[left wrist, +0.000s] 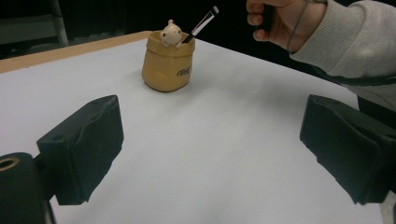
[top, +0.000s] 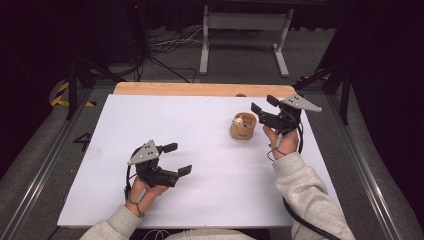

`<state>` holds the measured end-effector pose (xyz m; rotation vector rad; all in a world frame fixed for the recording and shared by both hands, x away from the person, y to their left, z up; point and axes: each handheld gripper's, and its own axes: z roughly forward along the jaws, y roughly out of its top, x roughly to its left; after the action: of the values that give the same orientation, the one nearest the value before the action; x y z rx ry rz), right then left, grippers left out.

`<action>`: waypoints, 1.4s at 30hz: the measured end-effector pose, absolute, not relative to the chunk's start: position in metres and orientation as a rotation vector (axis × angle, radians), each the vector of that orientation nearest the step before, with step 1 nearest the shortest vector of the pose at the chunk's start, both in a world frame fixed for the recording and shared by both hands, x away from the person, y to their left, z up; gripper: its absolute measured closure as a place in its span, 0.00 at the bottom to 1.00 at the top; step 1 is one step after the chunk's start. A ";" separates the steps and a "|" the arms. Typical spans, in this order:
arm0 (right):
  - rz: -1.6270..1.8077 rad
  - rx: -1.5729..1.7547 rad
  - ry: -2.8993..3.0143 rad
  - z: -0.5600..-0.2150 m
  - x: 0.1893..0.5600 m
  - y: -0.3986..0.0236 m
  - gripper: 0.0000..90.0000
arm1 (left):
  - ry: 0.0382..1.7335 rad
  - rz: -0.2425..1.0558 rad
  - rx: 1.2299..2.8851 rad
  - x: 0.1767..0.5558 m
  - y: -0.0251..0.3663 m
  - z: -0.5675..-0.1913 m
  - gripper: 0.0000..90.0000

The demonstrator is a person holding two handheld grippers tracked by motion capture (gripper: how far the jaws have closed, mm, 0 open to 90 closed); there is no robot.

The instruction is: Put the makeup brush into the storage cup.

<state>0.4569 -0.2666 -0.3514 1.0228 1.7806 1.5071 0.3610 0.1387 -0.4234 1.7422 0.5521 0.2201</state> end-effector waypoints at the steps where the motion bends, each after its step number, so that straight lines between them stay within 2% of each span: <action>1: 1.513 1.008 1.781 -0.349 0.454 -0.268 0.27 | 0.554 0.217 1.743 0.361 0.140 -0.423 0.08; 6: 1.547 0.947 1.793 -0.339 0.437 -0.276 0.15 | 0.559 0.234 1.739 0.359 0.149 -0.422 0.08; 14: 1.604 0.838 1.839 -0.335 0.409 -0.289 0.04 | 0.567 0.241 1.698 0.354 0.168 -0.418 0.07; 21: 1.624 0.798 1.874 -0.337 0.395 -0.295 0.01 | 0.552 0.234 1.692 0.349 0.173 -0.419 0.06; 28: 1.586 0.695 1.925 -0.357 0.370 -0.296 0.00 | 0.540 0.227 1.670 0.343 0.182 -0.419 0.05; 42: 1.611 0.610 1.959 -0.389 0.351 -0.286 0.00 | 0.526 0.247 1.644 0.336 0.194 -0.423 0.05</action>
<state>0.3513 -0.2861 -0.3886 0.6104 1.9588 1.6108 0.3360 0.1944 -0.4228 1.6440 0.5264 0.2472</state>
